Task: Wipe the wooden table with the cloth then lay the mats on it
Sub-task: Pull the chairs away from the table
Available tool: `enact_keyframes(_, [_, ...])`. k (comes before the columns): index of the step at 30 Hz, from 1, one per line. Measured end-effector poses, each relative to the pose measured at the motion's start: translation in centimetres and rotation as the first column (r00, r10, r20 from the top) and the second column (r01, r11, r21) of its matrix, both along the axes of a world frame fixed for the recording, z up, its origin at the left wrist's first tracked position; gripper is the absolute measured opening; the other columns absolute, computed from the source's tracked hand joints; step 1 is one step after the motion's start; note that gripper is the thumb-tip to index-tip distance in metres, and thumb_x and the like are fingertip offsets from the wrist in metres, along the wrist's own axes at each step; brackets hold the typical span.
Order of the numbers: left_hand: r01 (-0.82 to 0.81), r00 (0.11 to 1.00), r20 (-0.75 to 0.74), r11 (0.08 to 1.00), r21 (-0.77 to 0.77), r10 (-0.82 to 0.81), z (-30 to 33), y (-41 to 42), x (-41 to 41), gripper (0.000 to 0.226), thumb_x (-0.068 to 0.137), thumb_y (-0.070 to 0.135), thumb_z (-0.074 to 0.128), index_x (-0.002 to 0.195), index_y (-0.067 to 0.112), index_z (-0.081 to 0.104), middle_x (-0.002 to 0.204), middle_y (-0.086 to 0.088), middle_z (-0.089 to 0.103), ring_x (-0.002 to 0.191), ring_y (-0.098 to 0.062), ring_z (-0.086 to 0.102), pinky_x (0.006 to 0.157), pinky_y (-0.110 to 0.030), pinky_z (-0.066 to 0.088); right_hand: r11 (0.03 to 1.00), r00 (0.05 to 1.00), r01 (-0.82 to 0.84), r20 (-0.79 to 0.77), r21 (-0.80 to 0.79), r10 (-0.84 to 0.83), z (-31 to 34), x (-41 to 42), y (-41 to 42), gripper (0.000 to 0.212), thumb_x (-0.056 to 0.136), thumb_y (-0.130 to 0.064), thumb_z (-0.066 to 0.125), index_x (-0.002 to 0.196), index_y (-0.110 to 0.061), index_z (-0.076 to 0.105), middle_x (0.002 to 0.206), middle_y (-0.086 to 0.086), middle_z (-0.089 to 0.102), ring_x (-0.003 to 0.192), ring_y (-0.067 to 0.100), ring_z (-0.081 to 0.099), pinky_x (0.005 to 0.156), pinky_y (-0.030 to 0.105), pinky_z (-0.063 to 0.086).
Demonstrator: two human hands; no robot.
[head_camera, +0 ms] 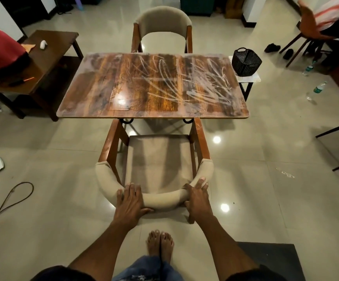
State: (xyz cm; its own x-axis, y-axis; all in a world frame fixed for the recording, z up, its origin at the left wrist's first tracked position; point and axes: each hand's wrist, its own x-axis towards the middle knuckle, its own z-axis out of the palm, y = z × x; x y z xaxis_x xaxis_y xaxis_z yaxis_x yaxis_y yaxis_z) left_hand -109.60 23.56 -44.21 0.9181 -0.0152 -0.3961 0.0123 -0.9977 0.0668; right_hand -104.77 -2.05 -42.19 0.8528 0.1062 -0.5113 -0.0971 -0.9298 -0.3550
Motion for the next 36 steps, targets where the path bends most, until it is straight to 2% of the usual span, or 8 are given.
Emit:
enact_keyframes(6, [0.023,0.997,-0.065,0.996,-0.083,-0.028,0.3,0.9,1.1,0.122,0.089,0.084,0.050,0.168,0.009,-0.004,0.177,-0.017,0.000,0.165,-0.035,-0.004,0.130,-0.055,-0.004,0.996,0.998,-0.056,-0.016,-0.067,0.055,1.4,0.5,-0.3,0.071,0.093,-0.037,0.080,0.155,-0.031,0.047,0.171,0.025,0.023,0.153,0.049,0.032,0.125,0.054,0.037])
enact_keyframes(9, [0.020,0.995,-0.094,0.991,-0.133,-0.032,0.6,1.1,1.3,0.131,0.076,0.096,0.028,0.169,0.011,-0.007,0.177,-0.016,-0.005,0.165,-0.033,-0.008,0.128,-0.050,-0.012,0.986,0.994,-0.107,-0.041,-0.126,0.102,2.0,0.7,-0.1,0.075,0.094,-0.045,0.077,0.159,-0.032,0.042,0.170,0.025,0.023,0.151,0.047,0.037,0.124,0.051,0.039])
enact_keyframes(10, [0.013,0.996,-0.089,0.989,-0.144,-0.027,0.6,1.2,1.2,0.131,0.076,0.096,0.029,0.169,0.011,-0.008,0.177,-0.016,-0.005,0.165,-0.032,-0.009,0.126,-0.049,-0.014,0.982,0.991,-0.126,-0.051,-0.143,0.120,2.4,0.8,0.0,0.076,0.095,-0.047,0.075,0.160,-0.032,0.040,0.170,0.024,0.025,0.151,0.046,0.038,0.124,0.050,0.038])
enact_keyframes(12, [-0.002,0.998,-0.060,0.986,-0.165,-0.008,0.4,1.1,0.9,0.123,0.088,0.085,0.049,0.169,0.011,-0.007,0.178,-0.016,-0.005,0.165,-0.032,-0.010,0.125,-0.048,-0.015,0.970,0.984,-0.170,-0.077,-0.177,0.158,3.0,0.8,0.2,0.078,0.095,-0.047,0.075,0.161,-0.031,0.036,0.171,0.022,0.024,0.152,0.044,0.036,0.125,0.050,0.037])
enact_keyframes(14, [-0.016,0.999,-0.044,0.984,-0.175,0.009,0.5,1.1,0.5,0.121,0.090,0.078,0.057,0.169,0.012,-0.005,0.178,-0.015,-0.004,0.165,-0.032,-0.010,0.126,-0.049,-0.014,0.956,0.977,-0.205,-0.097,-0.208,0.189,3.5,0.9,0.4,0.084,0.093,-0.049,0.077,0.162,-0.031,0.033,0.173,0.022,0.019,0.154,0.044,0.033,0.125,0.049,0.035])
enact_keyframes(22, [-0.070,0.991,-0.130,0.967,-0.245,0.039,0.1,1.6,1.8,0.132,0.084,0.075,0.069,0.167,0.022,-0.019,0.175,-0.010,-0.025,0.162,-0.032,-0.024,0.127,-0.060,-0.010,0.958,0.981,-0.175,-0.121,-0.227,0.151,4.2,0.8,1.4,0.080,0.096,-0.049,0.073,0.162,-0.029,0.033,0.175,0.021,0.014,0.158,0.042,0.029,0.127,0.045,0.031])
enact_keyframes(33, [-0.002,0.995,-0.095,0.972,-0.237,-0.021,0.4,1.8,1.8,0.129,0.086,0.075,0.067,0.168,0.021,-0.018,0.176,-0.009,-0.023,0.163,-0.029,-0.022,0.130,-0.058,-0.008,0.952,0.990,-0.139,-0.064,-0.273,0.126,4.7,-0.3,2.6,0.072,0.089,-0.047,0.082,0.147,-0.021,0.049,0.167,0.023,0.032,0.145,0.038,0.048,0.120,0.040,0.043])
enact_keyframes(36, [0.011,0.995,-0.094,0.972,-0.235,-0.034,0.1,2.1,2.1,0.131,0.084,0.075,0.068,0.163,0.026,-0.025,0.176,-0.008,-0.022,0.163,-0.029,-0.021,0.128,-0.058,-0.010,0.957,0.991,-0.131,-0.036,-0.259,0.126,4.7,-0.1,2.7,0.068,0.090,-0.046,0.082,0.145,-0.020,0.052,0.162,0.020,0.040,0.140,0.034,0.053,0.118,0.038,0.045])
